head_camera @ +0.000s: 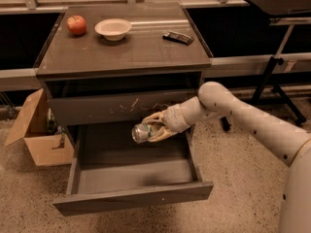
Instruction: Pick 7up can from middle drawer and place on counter
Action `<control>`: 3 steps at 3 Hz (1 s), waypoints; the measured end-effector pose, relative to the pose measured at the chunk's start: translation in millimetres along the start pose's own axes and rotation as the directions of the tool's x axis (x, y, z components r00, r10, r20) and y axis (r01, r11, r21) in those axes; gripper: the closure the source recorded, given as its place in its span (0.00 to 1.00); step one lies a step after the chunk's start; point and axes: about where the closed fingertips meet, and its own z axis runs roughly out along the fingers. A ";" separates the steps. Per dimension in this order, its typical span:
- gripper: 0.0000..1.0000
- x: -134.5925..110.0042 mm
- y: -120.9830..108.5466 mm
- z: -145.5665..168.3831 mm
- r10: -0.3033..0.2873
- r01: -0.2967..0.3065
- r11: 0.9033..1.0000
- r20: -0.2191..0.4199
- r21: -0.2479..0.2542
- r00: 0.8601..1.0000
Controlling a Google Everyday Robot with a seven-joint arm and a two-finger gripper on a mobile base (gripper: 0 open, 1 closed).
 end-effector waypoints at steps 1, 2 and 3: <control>1.00 -40.6 -19.4 -44.1 -0.045 0.046 0.999 -0.016 0.019 0.999; 1.00 -78.7 -30.6 -80.9 -0.106 0.109 0.993 -0.055 0.048 0.993; 1.00 -123.2 -38.8 -114.4 -0.183 0.194 0.978 -0.132 0.076 0.974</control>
Offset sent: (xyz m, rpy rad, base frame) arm -0.0248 -0.0359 0.1941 -0.0492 -0.2513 -0.0108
